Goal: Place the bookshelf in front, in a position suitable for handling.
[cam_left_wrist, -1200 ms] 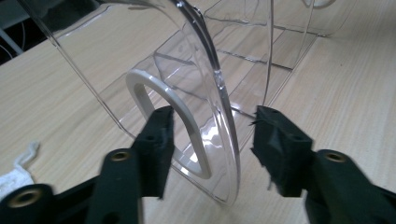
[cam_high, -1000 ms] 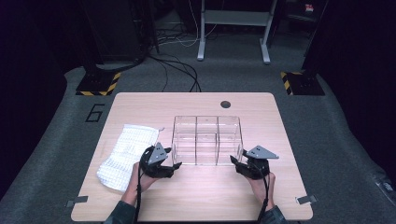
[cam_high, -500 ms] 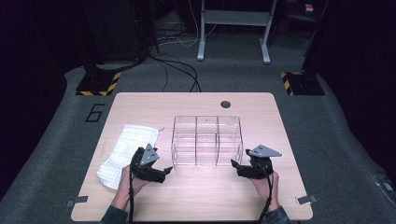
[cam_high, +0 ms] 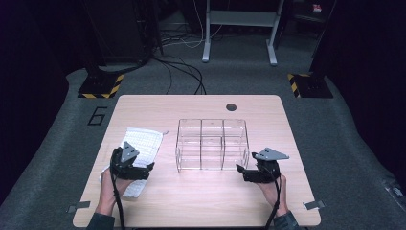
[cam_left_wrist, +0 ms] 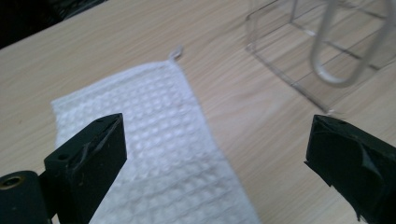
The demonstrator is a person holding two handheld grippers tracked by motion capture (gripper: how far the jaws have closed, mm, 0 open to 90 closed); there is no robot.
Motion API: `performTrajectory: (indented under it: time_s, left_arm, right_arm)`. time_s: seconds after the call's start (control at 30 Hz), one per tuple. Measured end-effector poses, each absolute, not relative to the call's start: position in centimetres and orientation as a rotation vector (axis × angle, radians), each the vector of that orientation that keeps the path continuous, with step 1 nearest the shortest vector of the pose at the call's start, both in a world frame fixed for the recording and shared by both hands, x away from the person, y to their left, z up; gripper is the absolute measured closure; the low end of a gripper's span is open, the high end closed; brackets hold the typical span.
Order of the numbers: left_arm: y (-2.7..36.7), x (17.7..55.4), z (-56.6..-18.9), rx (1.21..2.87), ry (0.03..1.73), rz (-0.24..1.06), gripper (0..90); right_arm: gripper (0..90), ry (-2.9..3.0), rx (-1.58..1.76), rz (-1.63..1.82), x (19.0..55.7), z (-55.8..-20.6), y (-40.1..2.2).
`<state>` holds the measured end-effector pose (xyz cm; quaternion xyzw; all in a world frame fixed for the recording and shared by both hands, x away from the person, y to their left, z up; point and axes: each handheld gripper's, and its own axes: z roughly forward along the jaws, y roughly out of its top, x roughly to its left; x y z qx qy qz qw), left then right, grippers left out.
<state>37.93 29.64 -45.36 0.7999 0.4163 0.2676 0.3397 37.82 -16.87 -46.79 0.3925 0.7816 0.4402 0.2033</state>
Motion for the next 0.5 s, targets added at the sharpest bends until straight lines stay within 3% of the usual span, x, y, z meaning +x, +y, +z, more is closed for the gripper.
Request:
performTrajectory:
  time_s: [0.27,0.5]
  left_arm:
    - [31.7,41.2,-48.3,2.16,1.281,0.622,11.7]
    - [32.2,42.5,-49.9,2.191,1.351,0.574,12.6]
  right_arm:
    - [24.5,2.167,1.107,1.235,38.0,-46.6,-16.9]
    - [28.6,2.18,1.104,1.226,38.1,-46.8,-17.1]
